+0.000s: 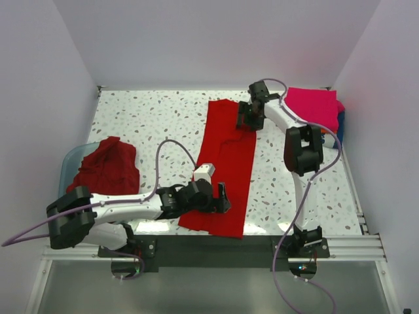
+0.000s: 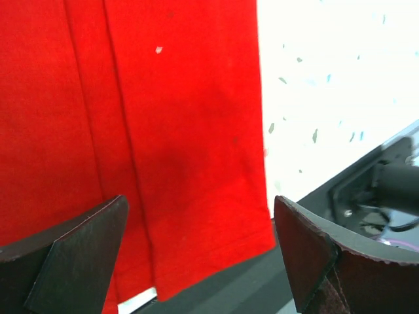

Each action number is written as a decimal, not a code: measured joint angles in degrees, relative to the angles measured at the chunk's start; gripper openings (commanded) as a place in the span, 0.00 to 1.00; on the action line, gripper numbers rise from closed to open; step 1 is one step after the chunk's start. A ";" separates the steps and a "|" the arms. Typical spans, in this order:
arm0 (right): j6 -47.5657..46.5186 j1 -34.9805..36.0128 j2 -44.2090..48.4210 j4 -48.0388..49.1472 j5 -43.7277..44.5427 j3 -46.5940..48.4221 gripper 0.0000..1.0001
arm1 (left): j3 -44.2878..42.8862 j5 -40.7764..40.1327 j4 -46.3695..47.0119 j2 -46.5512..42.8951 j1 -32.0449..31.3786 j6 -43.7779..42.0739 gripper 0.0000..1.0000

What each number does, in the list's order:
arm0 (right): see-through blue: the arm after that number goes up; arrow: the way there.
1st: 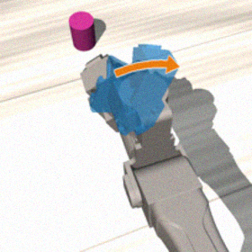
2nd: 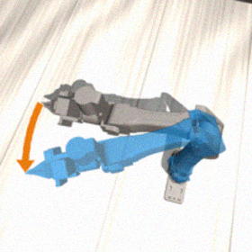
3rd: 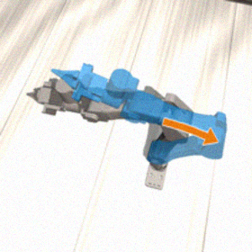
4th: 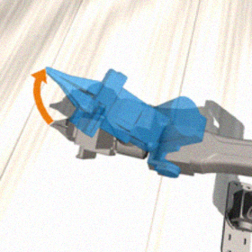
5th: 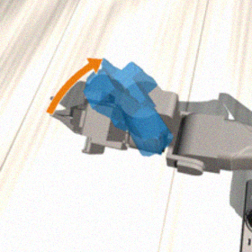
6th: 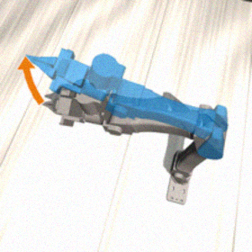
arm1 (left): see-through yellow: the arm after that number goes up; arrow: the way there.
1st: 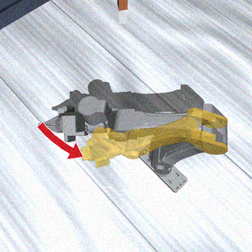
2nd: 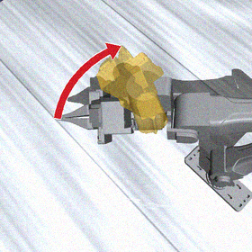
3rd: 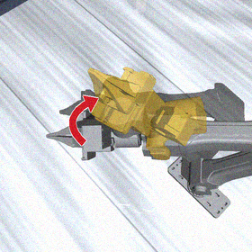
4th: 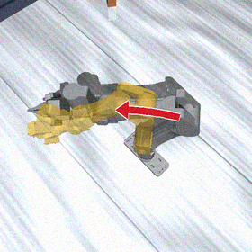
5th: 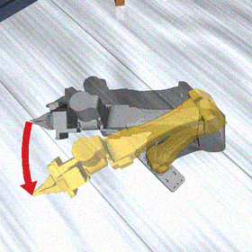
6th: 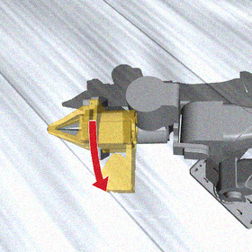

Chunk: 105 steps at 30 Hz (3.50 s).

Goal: Fold and stack the t-shirts
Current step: Fold the tshirt

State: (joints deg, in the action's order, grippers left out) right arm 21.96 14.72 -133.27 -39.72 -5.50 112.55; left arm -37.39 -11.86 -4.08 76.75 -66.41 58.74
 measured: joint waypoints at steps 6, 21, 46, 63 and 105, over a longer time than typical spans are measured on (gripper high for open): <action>-0.90 0.37 13.49 -0.72 -0.17 -9.35 0.70 | -0.42 -2.47 -3.28 -4.87 -0.02 -0.37 0.99; 0.63 13.88 32.79 2.71 3.28 -36.06 0.70 | 3.41 -9.33 -8.96 -5.86 -3.04 0.20 0.99; 3.93 16.74 24.15 7.67 13.09 -39.78 0.71 | 10.56 -10.05 0.48 -5.27 -4.02 0.61 0.99; 3.52 16.76 16.50 6.51 16.33 -29.42 0.71 | 7.26 -11.61 2.69 0.15 -4.87 2.32 1.00; 18.47 32.89 67.28 7.45 12.17 -77.09 0.71 | 13.00 -9.66 -19.56 -19.91 -4.98 2.91 0.99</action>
State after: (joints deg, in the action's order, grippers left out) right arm 40.42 47.62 -66.00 -32.27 6.68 35.46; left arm -24.38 -21.52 -23.64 56.84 -71.40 61.65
